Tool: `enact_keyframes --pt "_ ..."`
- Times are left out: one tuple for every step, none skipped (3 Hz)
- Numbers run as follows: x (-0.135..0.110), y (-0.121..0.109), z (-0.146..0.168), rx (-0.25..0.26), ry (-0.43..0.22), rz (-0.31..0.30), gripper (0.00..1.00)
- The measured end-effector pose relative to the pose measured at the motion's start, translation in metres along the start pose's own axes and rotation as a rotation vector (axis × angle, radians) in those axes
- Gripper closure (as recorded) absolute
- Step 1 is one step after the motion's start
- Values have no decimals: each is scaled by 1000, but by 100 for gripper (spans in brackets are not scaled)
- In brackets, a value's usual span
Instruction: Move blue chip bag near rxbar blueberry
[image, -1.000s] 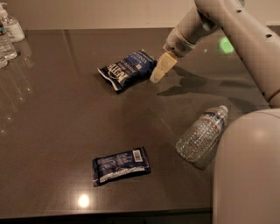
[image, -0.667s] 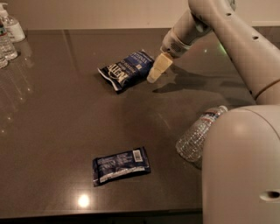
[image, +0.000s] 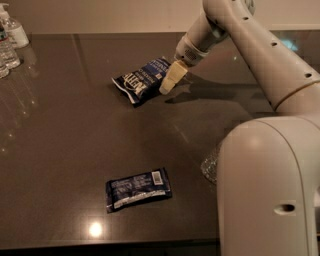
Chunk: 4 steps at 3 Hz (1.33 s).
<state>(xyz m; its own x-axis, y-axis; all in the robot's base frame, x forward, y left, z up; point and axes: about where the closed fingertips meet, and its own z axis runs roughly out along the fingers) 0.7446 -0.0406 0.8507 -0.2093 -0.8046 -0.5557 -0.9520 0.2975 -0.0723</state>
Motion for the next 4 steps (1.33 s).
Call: enact_keyframes --pt "-7 -1 6 -5 -4 -11 0" --pt "-10 1 9 -7 -2 -28 18" --pt "-7 3 9 -10 3 -43 41" --pt "-2 4 4 -7 3 -52 64"
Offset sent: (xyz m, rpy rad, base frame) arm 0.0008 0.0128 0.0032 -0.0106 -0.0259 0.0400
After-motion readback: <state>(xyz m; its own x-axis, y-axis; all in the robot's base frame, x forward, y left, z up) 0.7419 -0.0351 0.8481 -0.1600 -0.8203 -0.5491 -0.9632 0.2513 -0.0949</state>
